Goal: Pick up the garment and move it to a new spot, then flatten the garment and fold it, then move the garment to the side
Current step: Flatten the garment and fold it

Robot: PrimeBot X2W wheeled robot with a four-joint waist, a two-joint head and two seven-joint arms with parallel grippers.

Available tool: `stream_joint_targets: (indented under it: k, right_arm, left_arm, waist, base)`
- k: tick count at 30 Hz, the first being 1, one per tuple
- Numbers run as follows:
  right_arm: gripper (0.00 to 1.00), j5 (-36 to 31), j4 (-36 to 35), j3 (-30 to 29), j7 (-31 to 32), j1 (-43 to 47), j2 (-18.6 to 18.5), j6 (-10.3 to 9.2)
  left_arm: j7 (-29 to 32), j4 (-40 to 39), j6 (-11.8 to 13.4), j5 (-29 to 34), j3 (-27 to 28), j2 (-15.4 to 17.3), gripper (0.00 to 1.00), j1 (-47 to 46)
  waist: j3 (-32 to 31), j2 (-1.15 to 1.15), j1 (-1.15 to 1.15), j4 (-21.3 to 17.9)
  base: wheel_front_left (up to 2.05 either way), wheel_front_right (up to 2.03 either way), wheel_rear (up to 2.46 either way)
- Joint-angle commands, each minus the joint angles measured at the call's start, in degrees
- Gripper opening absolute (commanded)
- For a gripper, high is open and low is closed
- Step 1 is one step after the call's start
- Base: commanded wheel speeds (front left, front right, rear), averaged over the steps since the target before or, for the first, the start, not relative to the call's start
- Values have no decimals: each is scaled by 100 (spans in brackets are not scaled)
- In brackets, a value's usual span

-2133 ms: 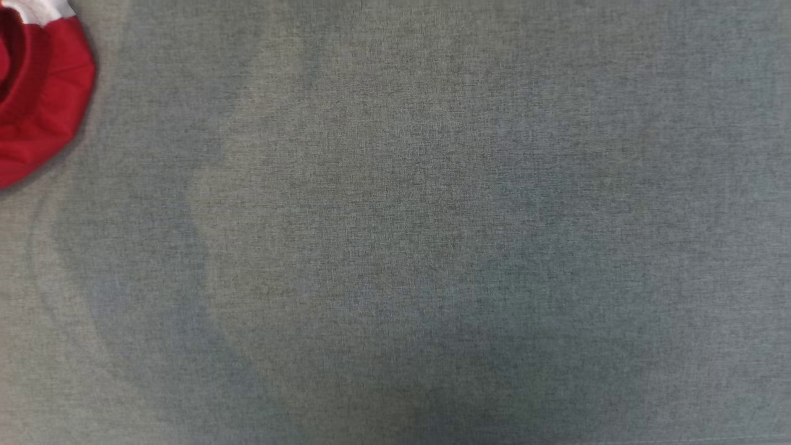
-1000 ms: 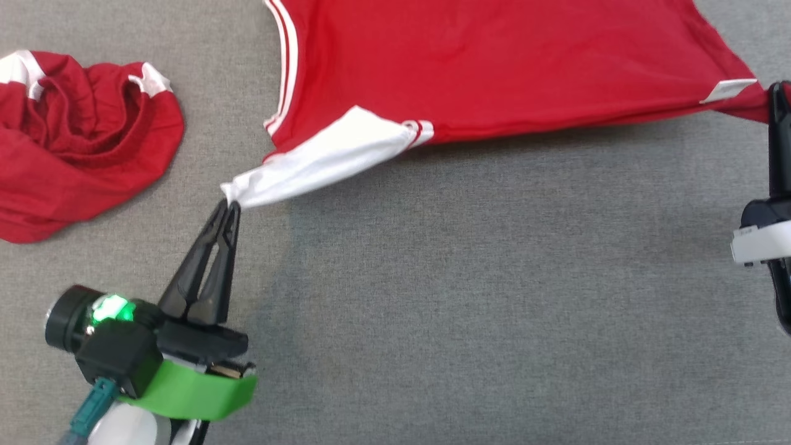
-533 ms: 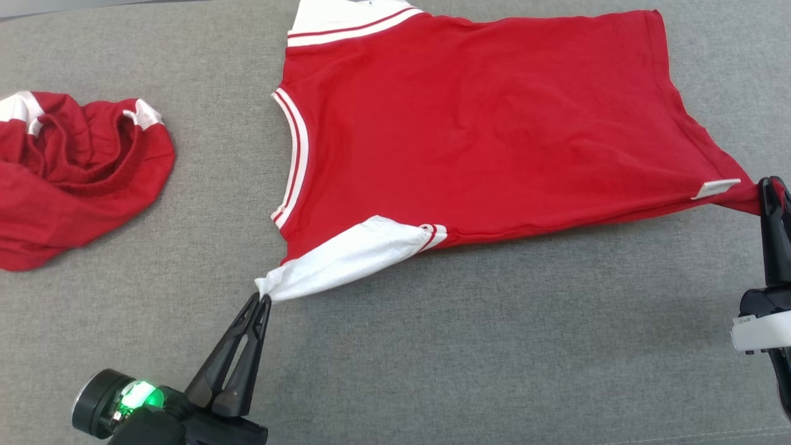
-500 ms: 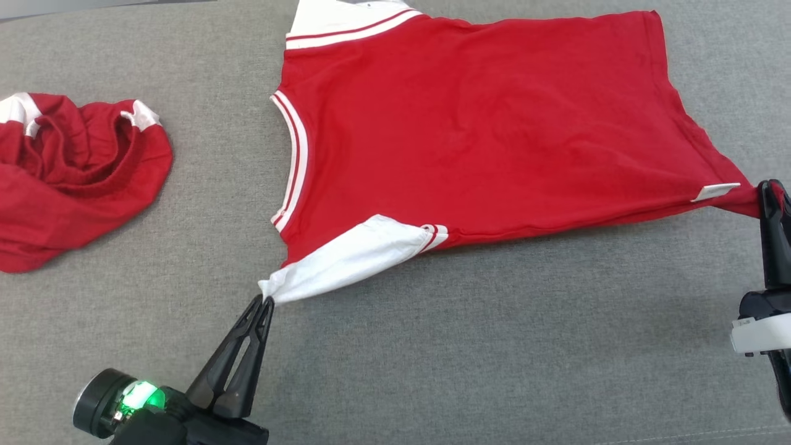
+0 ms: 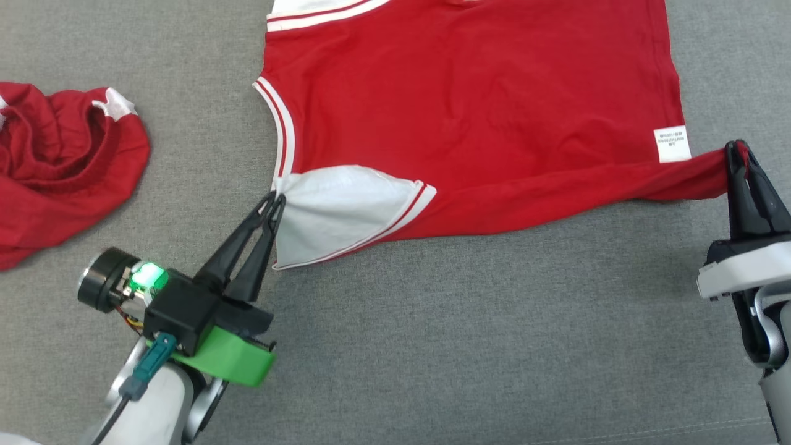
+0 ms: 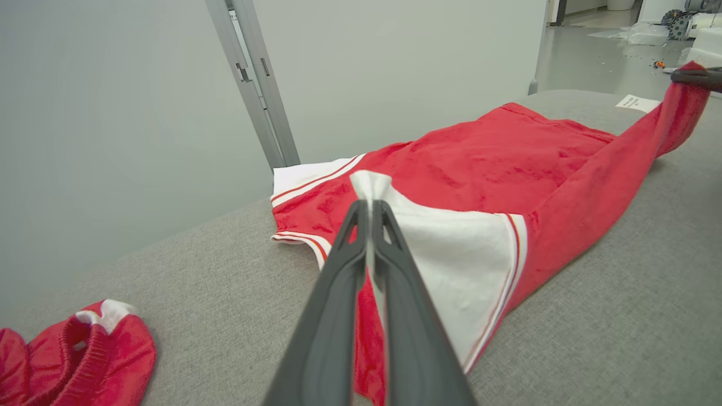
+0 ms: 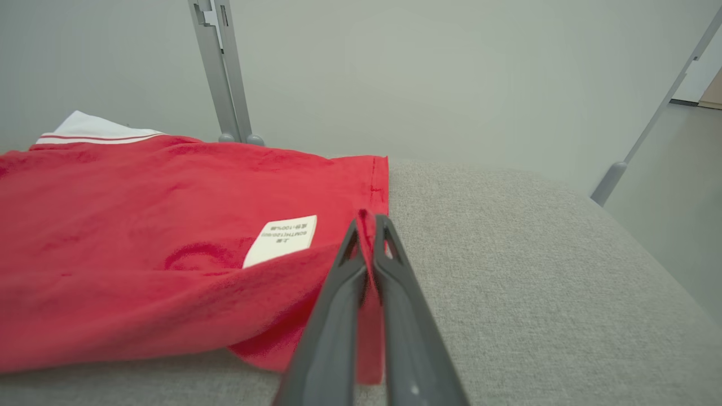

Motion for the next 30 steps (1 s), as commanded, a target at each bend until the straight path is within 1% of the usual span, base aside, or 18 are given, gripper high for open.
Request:
stream_joint_targets:
  k: [1, 5, 11, 15, 21, 22, 24, 25, 26, 27, 28, 29, 30]
  right_arm:
    - [0, -68, 94, 4, -19, -209, 31, -10]
    - [0, -137, 357, -5, -19, -627, 12, -10]
    - [0, -292, 672, -48, -19, -1022, -95, -10]
    - [0, -429, 817, -137, -19, -1201, -82, -10]
    - [0, -522, 1046, 30, -19, -1508, -39, -10]
    - [1, -534, 1100, 71, -19, -1567, -39, -10]
    - [24, -550, 1181, 122, -19, -1653, -25, -10]
    - [60, -571, 1219, 150, -19, -1694, 0, -10]
    - [100, -596, 1231, 160, -19, -1725, 16, -10]
    - [100, -606, 1209, 145, -19, -1740, 32, -10]
    - [100, -618, 1176, 111, -19, -1738, 48, -10]
    - [100, -637, 1135, 82, -19, -1706, 61, -10]
    - [100, -686, 1052, 41, -19, -1619, 98, -10]
  left_arm:
    - [-55, 135, -16, 88, 10, 13, 0, -258]
    - [-155, 406, 68, 197, 103, 29, 0, -754]
    - [-276, 619, 73, 348, 148, 87, 0, -1294]
    - [-333, 773, 57, 536, 84, 143, 0, -1684]
    - [-403, 1172, 22, 830, -123, 168, 0, -2278]
    - [-403, 1278, 19, 859, -165, 132, 0, -2361]
    - [-421, 1499, 5, 825, -219, 63, 0, -2476]
    - [-428, 1659, -11, 756, -255, 18, 0, -2519]
    - [-428, 1848, -40, 704, -308, -26, 0, -2528]
    - [-431, 1956, -49, 662, -358, -52, 26, -2548]
    - [-439, 2062, -48, 576, -346, -114, 44, -2565]
    - [-444, 2134, -25, 556, -341, -142, 89, -2553]
    - [-453, 2165, 51, 481, -287, -213, 100, -2494]
  waist:
    - [116, 0, 1, -11]
    - [303, 0, 1, -18]
    - [573, 0, 1, 60]
    - [749, 0, 1, 116]
    - [955, 0, 1, 136]
    - [975, 0, 1, 132]
    - [997, 0, 1, 125]
    - [992, 0, 1, 120]
    - [964, 0, 1, 120]
    - [940, 0, 1, 118]
    - [896, 0, 1, 118]
    - [857, 0, 1, 118]
    - [791, 0, 1, 121]
  base:
    - [0, 0, 0]
    - [0, 0, 0]
    - [0, 0, 0]
    - [0, 0, 0]
    - [0, 0, 0]
    - [0, 0, 0]
    - [0, 0, 0]
    - [0, 0, 0]
    - [0, 0, 0]
    - [0, 0, 0]
    - [0, 0, 0]
    - [0, 0, 0]
    - [0, 0, 0]
